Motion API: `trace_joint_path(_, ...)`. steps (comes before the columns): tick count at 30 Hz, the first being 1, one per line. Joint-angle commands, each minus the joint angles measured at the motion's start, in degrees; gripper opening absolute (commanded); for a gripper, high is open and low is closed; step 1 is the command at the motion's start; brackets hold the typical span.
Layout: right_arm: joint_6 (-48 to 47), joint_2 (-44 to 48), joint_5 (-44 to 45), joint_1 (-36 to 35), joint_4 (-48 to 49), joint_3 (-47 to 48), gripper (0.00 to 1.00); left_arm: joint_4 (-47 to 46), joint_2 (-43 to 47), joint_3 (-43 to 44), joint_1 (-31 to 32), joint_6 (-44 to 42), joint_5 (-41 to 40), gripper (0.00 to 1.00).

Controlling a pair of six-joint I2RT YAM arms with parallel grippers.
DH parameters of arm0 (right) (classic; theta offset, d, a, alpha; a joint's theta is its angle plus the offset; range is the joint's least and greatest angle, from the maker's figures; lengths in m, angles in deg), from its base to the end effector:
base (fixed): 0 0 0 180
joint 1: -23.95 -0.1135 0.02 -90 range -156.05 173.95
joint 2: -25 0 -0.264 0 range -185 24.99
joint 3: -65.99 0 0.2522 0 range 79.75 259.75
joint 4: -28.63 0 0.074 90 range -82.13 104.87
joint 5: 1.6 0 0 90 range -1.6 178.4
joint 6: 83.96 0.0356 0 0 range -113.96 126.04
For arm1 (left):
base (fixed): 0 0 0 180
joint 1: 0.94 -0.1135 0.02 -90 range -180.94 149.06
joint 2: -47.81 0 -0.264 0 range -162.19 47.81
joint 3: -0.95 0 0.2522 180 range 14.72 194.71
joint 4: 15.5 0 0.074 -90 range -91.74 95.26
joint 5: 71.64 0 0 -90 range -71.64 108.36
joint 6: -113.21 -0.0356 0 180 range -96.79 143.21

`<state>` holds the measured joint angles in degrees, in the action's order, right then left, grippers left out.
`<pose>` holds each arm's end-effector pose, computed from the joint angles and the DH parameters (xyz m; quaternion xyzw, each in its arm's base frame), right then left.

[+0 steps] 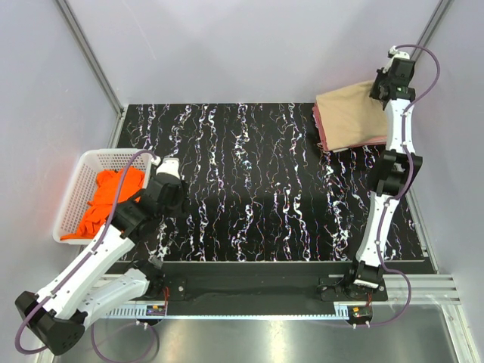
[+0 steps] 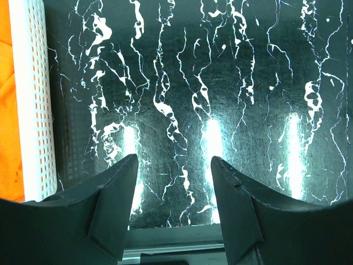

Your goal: Fold and stack the t-shirts

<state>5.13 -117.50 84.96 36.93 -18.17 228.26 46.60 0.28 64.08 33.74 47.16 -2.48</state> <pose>0.5504 -0.1247 0.3097 0.0740 0.8493 -0.0377 0.5213 0.1375 -0.0798 0.2982 0.0187 0.9158 -0.0320 0.4000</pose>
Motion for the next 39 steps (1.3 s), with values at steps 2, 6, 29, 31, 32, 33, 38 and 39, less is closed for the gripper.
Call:
trace_joint_path(2,6.5,-3.5,3.0,2.2,5.7,3.5,0.0,-2.0,-0.5,-0.1,-0.1,-0.3,-0.4,0.6)
trace_joint_path(6,8.3,-7.9,6.6,2.9,6.8,5.6,0.0,-2.0,-0.8,-0.1,-0.2,-0.2,-0.5,0.6)
trace_joint_path(29,10.0,-5.0,18.3,6.4,14.3,5.3,0.92,-1.9,1.0,-0.2,-0.1,0.0,-0.7,0.61)
trace_joint_path(31,11.6,-3.7,18.0,7.2,14.3,3.8,0.93,-2.0,1.3,-0.2,-0.1,-0.1,-0.7,0.61)
trace_joint_path(32,11.7,-2.6,18.0,7.6,14.2,3.6,0.92,-2.0,1.6,-0.1,-0.1,0.0,-0.7,0.61)
trace_joint_path(33,11.9,-2.0,18.0,7.9,14.2,3.1,0.92,-1.9,1.8,-0.1,-0.2,0.0,-0.7,0.61)
trace_joint_path(38,11.8,3.9,17.2,8.3,13.8,-0.2,0.9,-2.0,3.0,-0.2,-0.2,-0.2,-0.4,0.61)
trace_joint_path(39,11.9,4.9,17.0,8.3,13.7,-1.5,0.89,-2.0,3.1,-0.1,-0.2,-0.2,-0.4,0.61)
